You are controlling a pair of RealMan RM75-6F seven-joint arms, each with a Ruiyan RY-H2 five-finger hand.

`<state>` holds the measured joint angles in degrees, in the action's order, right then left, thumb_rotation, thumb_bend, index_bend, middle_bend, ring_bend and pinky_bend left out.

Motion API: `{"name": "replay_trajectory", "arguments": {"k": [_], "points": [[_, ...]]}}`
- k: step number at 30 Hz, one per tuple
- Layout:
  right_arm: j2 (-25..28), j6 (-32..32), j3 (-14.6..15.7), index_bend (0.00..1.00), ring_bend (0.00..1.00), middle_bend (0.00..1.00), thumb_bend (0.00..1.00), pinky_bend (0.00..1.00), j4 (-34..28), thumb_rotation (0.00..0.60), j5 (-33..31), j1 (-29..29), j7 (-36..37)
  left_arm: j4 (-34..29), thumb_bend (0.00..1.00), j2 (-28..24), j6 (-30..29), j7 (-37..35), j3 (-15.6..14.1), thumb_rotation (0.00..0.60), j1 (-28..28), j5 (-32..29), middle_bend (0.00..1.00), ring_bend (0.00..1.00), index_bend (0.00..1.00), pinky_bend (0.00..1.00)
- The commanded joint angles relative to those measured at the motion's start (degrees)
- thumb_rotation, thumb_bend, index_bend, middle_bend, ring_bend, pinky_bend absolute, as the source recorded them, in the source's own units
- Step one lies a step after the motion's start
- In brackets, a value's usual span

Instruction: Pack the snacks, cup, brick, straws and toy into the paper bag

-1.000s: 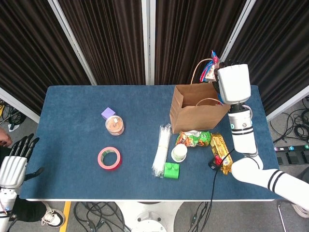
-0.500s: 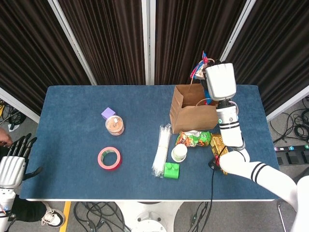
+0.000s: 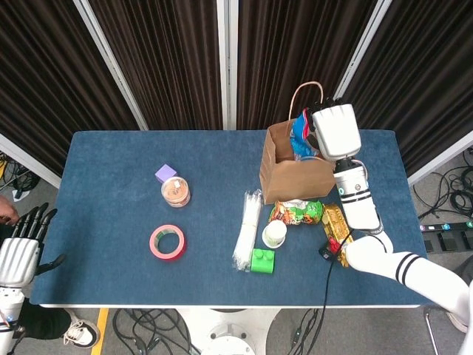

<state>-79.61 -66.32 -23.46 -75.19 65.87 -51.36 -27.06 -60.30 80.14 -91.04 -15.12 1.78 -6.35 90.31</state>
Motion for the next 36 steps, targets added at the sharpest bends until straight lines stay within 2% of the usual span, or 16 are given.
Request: {"name": "replay_trajectory", "arguments": {"k": [1,8,12,16,20,23,25,28,32,36], "points": [[1.1,0.1,0.2,0.62,0.37,0.52,0.0,0.46,-1.2,0.6,0.2,0.5,0.7,-0.2,0.18,-0.1,0.0,0.2,0.0,0.6,-0.1,0.0,0.11,0.01,0.11,0.14],[3.2,-3.5,-0.9,0.61,0.36,0.51,0.0,0.45,-3.7,0.6,2.6,1.7,4.5,-1.0,0.18,-0.4,-0.1,0.7,0.2,0.6,-0.2,0.1,0.11,0.01,0.11,0.14],[5.2,-8.2,-3.5,0.61,0.36,0.51,0.0,0.44,-6.9,0.6,5.0,2.4,8.2,-1.6,0.18,-0.5,0.0,1.3,0.2,0.6,-0.4,0.2,0.11,0.01,0.11,0.14],[10.0,-10.5,-6.3,0.61,0.36,0.51,0.0,0.44,-13.1,0.6,5.1,3.7,8.6,-2.3,0.18,-0.7,0.1,2.0,0.1,0.6,-0.5,0.3,0.11,0.01,0.11,0.14],[17.6,-11.1,-7.7,0.61,0.36,0.51,0.0,0.44,-23.6,0.6,3.0,7.7,7.5,-3.2,0.18,-1.0,0.0,2.2,0.1,0.6,-0.5,0.3,0.11,0.01,0.11,0.14],[23.3,-9.4,-5.6,0.6,0.36,0.51,0.0,0.44,-30.6,0.6,2.2,11.9,7.7,-3.8,0.18,-1.1,0.0,2.2,0.1,0.6,-0.6,0.3,0.11,0.01,0.11,0.14],[27.2,-8.4,-2.9,0.59,0.36,0.51,0.0,0.44,-34.5,0.6,3.6,15.1,7.9,-4.0,0.18,-1.3,-0.1,2.3,0.0,0.6,-0.6,0.5,0.11,0.01,0.11,0.14],[30.3,-8.1,1.8,0.59,0.36,0.51,0.0,0.44,-37.7,0.6,8.1,19.4,10.2,-4.5,0.18,-1.6,-0.4,2.5,0.0,0.6,-0.5,0.7,0.11,0.01,0.11,0.14],[30.7,-7.4,8.0,0.57,0.36,0.51,0.0,0.44,-37.2,0.6,14.4,23.6,14.8,-5.0,0.18,-1.8,-0.7,2.6,0.0,0.6,-0.4,0.8,0.11,0.01,0.11,0.14],[27.8,-3.8,14.0,0.53,0.36,0.5,0.0,0.44,-32.5,0.6,18.0,25.2,17.4,-5.0,0.18,-1.8,-0.5,2.7,-0.2,0.6,-0.4,0.9,0.1,0.01,0.11,0.14]]}}
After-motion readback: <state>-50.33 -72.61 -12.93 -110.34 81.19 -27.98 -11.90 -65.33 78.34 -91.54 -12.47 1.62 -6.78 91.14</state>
